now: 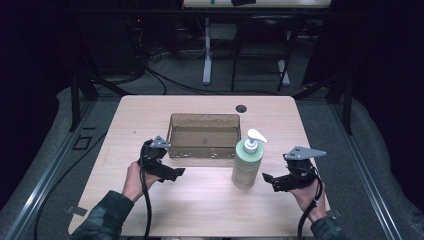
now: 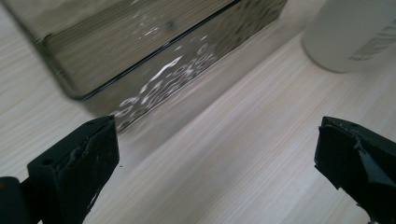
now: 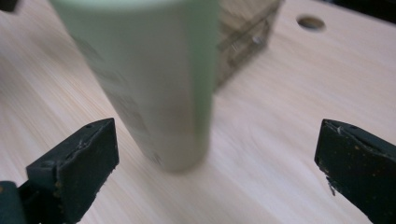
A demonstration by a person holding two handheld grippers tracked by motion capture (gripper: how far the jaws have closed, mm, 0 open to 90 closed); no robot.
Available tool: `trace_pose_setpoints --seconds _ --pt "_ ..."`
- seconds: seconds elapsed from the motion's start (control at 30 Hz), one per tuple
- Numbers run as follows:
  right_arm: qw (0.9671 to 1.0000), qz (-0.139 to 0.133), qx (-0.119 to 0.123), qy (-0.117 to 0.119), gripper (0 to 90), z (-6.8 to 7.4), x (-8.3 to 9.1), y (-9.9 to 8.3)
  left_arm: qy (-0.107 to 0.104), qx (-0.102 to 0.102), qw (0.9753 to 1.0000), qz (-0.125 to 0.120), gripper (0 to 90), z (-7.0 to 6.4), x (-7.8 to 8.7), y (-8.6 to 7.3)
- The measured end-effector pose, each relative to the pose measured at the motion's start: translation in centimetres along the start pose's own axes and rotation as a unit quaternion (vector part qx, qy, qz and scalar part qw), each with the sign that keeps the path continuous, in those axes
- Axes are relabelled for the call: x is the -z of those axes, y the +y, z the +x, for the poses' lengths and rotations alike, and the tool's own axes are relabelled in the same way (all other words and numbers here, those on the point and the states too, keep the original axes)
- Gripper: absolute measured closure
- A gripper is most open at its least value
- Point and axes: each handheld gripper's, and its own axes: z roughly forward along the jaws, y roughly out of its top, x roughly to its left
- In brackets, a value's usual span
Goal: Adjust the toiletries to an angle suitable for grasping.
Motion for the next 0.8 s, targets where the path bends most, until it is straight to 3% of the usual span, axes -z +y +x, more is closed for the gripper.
trace_pose_setpoints --seconds 0.27,0.4,0.6,0.8 --pt "0.9972 0.057 -0.033 -0.035 0.0 -2.4 1.2 -3.2 -0.040 -0.038 0.9984 -0.016 0.0 -3.5 -1.7 2.8" --pt "0.9955 0.064 -0.050 -0.048 0.0 -3.4 1.6 -3.7 -0.057 -0.060 0.9963 -0.022 0.0 -5.6 -2.5 4.0" --pt "0.9949 0.066 -0.052 -0.056 0.0 -3.8 1.6 -3.8 -0.078 -0.083 0.9928 -0.037 0.0 -8.8 -3.9 6.3" --pt "0.9947 0.066 -0.052 -0.058 0.0 -4.0 1.6 -3.8 -0.085 -0.097 0.9905 -0.050 0.0 -10.6 -4.8 8.0"
